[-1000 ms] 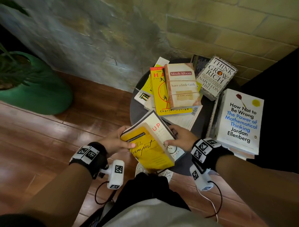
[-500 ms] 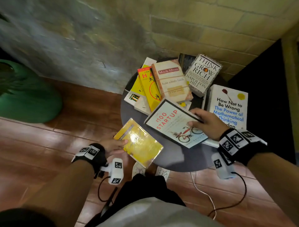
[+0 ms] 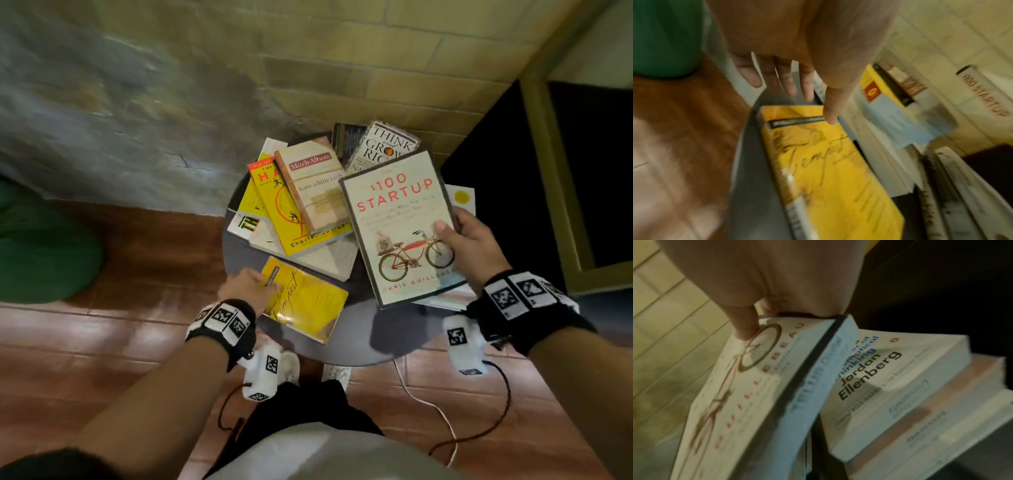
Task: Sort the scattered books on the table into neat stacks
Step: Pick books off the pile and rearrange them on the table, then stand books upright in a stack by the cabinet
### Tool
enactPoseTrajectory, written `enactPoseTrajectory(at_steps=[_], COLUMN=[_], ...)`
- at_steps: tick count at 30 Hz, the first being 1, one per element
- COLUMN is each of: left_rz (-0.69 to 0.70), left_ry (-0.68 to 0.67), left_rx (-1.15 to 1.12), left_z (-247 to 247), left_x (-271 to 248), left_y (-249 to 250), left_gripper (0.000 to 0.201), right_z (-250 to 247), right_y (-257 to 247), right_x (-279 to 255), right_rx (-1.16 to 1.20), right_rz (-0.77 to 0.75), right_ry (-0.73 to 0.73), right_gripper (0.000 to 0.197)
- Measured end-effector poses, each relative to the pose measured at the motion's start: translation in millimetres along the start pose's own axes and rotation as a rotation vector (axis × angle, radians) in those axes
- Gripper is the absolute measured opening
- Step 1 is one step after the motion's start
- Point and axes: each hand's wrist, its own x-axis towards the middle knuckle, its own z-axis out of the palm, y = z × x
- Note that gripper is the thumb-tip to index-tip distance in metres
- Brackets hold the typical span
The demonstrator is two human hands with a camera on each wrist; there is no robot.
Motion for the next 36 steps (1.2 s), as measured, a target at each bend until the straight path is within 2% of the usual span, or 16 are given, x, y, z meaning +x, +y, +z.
enactPoseTrajectory(at_steps=[2, 5, 8, 9, 11, 13, 16, 19, 25, 30, 36], left_rz=[0.102, 0.249, 0.351, 0.372, 0.407, 0.478, 0.557, 0.542, 0.523, 0.516, 0.532], left_ry=[-0.100, -0.314, -0.452, -0.458, -0.425, -0.374, -0.377, -0.361, -0.328, -0.292, -0.293], left_rx=[-0.075, -0.187, -0.259, -0.308, -0.339, -0.271, -0.184, -0.156, -0.166, -0.208, -0.250], left_z=[-0.2, 5.7, 22.0, 27.6, 40.2, 46.0, 54.6, 72.5, 84.0, 93.1, 98.5], left_x=[-4.9, -23.6, -38.4, -41.0, -41.0, -40.4, -37.2, -25.3, -34.0, -34.0, -33.4], left_y=[16.9, 56.6, 103.6, 119.7, 147.7, 169.1, 189.4, 195.2, 206.0, 201.9, 197.8], left_gripper=[0.023, 0.031, 0.016, 0.007, 0.027, 0.043, 0.044, 0.057, 0.052, 0.052, 0.067], right_z=[-12.7, -29.0, -40.3, -43.4, -46.5, -47.0, -45.6, -43.0, -43.6, -46.7, -48.6], right_y=[5.4, 12.2, 20.7, 24.3, 28.6, 30.0, 31.5, 33.8, 43.8, 45.0, 46.7], right_x=[0.8, 2.8, 6.6, 9.3, 14.3, 18.7, 24.1, 26.7, 30.2, 27.3, 19.3], right_rx=[0.101, 0.177, 0.175, 0.149, 0.085, 0.020, -0.074, -0.174, -0.344, -0.319, -0.194], right_rz=[0.064, 0.150, 0.210, 0.230, 0.276, 0.303, 0.317, 0.314, 0.320, 0.365, 0.383], right_ry=[0.116, 0.241, 0.283, 0.289, 0.292, 0.291, 0.273, 0.248, 0.230, 0.137, 0.113], right_gripper=[0.022, 0.025, 0.029, 0.029, 0.029, 0.031, 0.036, 0.045, 0.044, 0.056, 0.058])
